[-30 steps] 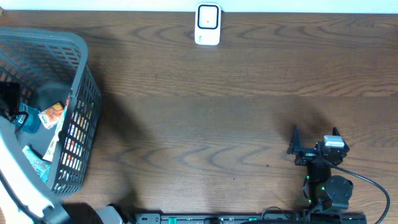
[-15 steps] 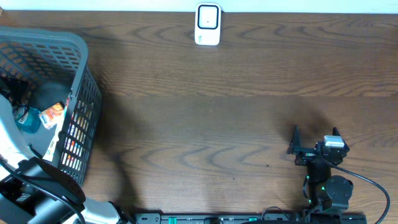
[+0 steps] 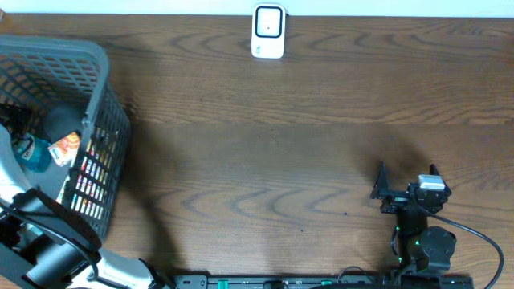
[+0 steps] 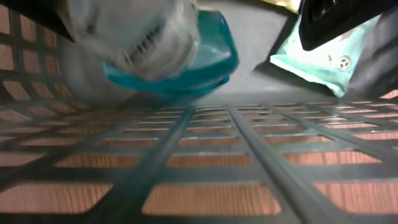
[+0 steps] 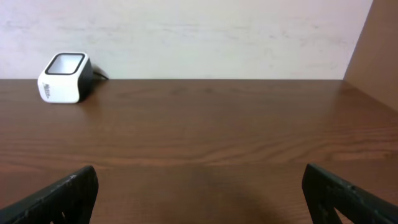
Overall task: Scan the item barcode
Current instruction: 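Reach the left gripper into the basket and grasp the blue mouthwash bottle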
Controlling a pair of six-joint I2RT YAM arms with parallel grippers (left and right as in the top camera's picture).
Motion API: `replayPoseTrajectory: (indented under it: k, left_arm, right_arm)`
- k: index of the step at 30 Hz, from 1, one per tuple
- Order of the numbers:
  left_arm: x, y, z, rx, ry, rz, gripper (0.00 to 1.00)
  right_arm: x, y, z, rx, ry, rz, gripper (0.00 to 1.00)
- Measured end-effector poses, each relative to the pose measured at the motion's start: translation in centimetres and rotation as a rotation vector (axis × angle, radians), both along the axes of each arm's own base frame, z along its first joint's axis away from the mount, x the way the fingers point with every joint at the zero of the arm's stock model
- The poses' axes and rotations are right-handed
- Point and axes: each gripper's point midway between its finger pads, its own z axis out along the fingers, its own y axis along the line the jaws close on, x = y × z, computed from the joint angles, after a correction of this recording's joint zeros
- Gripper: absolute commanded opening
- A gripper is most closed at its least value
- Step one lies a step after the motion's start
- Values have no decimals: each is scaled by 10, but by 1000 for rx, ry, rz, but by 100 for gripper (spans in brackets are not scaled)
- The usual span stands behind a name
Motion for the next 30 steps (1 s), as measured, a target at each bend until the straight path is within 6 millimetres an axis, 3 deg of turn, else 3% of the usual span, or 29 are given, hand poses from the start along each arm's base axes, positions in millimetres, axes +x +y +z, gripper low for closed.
replayPoseTrajectory:
  k: [5,8,14,20,30]
  left_arm:
    - [2,9,-3,12,2,13,98]
    - [3,9,-6,-2,-5,12,73]
    - [4,-1,-29,-86,25,-10,47]
    - [1,-5,-33,-112,32,-9,37]
    - [4,-10,-28,-107,32,-51,37]
  right_arm:
    - [0,0,0,0,0,-1,99]
    - [0,0,0,0,0,0,99]
    - [0,0,0,0,0,0,99]
    - [0,0,0,0,0,0,99]
    - [0,0,0,0,0,0,99]
